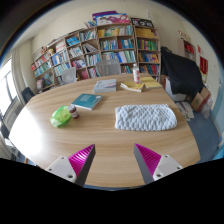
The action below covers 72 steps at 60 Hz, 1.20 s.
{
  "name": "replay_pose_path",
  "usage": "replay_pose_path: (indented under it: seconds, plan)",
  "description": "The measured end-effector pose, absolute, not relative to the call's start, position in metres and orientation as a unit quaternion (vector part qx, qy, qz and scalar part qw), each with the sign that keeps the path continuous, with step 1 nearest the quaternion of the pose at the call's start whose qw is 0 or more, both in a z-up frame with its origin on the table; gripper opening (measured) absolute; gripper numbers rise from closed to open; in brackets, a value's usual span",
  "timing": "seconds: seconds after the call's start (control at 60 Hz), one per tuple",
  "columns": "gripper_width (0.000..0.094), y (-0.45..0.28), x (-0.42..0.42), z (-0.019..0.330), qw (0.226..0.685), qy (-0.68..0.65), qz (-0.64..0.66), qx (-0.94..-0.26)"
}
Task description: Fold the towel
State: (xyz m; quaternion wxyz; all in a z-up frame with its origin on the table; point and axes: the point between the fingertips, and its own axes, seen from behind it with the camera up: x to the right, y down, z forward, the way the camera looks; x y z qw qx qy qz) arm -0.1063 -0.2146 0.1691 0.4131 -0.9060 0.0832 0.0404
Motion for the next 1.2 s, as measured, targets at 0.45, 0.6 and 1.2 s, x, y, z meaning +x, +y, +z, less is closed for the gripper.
replay_pose_path:
  seconds: [0.45, 0.6, 1.2]
  plan:
    - [0.0783, -0.006, -0.081, 0.063, 0.371, 0.014, 0.02, -0.928]
    - [0.0673, 0.011, -0.077, -0.003, 0.32, -0.022, 0.003, -0.947]
    - [0.0029, 0.018, -0.014, 0.094, 0.393, 0.023, 0.122, -0.911]
